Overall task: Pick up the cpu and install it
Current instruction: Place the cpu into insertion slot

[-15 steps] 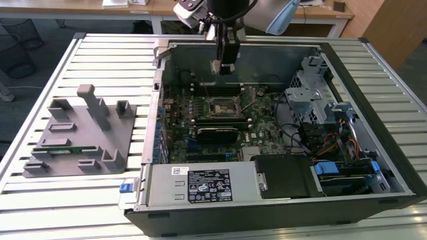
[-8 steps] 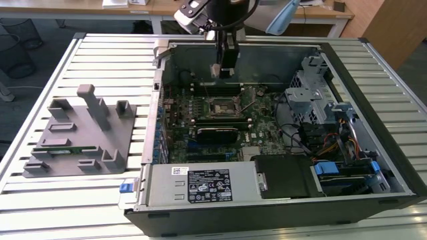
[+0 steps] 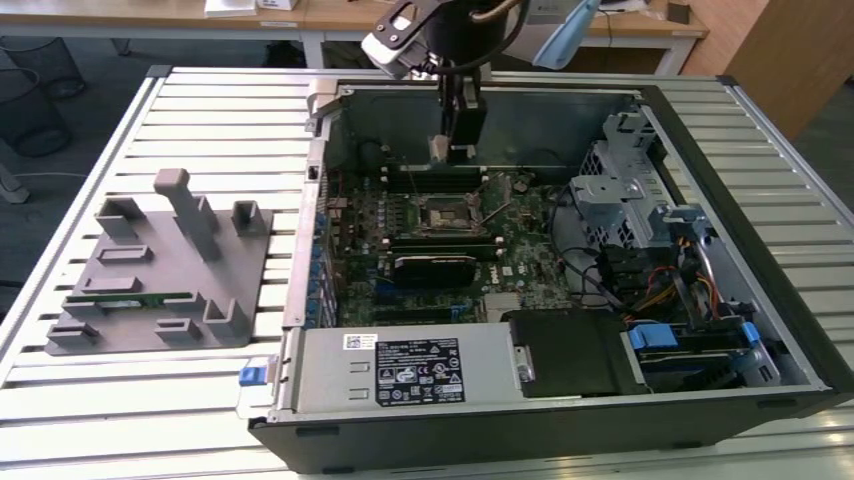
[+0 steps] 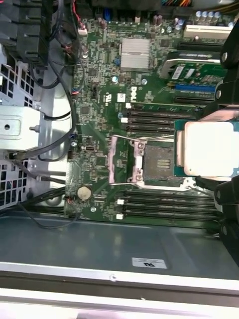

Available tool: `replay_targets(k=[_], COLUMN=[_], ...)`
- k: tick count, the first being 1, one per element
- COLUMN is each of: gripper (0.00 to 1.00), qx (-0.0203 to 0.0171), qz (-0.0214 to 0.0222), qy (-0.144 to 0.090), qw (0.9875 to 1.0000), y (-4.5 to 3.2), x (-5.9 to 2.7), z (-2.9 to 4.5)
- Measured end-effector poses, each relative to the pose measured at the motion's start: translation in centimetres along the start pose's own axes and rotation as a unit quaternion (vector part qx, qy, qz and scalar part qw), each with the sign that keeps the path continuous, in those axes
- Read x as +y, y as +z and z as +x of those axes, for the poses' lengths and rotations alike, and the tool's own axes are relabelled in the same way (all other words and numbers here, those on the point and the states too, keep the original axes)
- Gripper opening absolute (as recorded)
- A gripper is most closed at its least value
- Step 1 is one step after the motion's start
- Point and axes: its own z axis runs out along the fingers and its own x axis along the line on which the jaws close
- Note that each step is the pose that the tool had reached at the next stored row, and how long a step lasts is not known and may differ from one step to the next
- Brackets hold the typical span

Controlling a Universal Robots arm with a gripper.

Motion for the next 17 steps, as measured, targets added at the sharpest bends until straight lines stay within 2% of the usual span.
replay_targets(k=[4, 9, 17], gripper=[0.53, 0.53, 0.53], qx=[0.0001, 0.0033, 0.0029], qz=[0.0003, 0.0002, 0.0007], qy=[0.008, 0.013, 0.036], qw=[1.0000, 0.9999, 0.9993], y=[0.72, 1.37, 2.38], x=[0.24, 0.26, 0.27], z=[0.08, 0.11, 0.16])
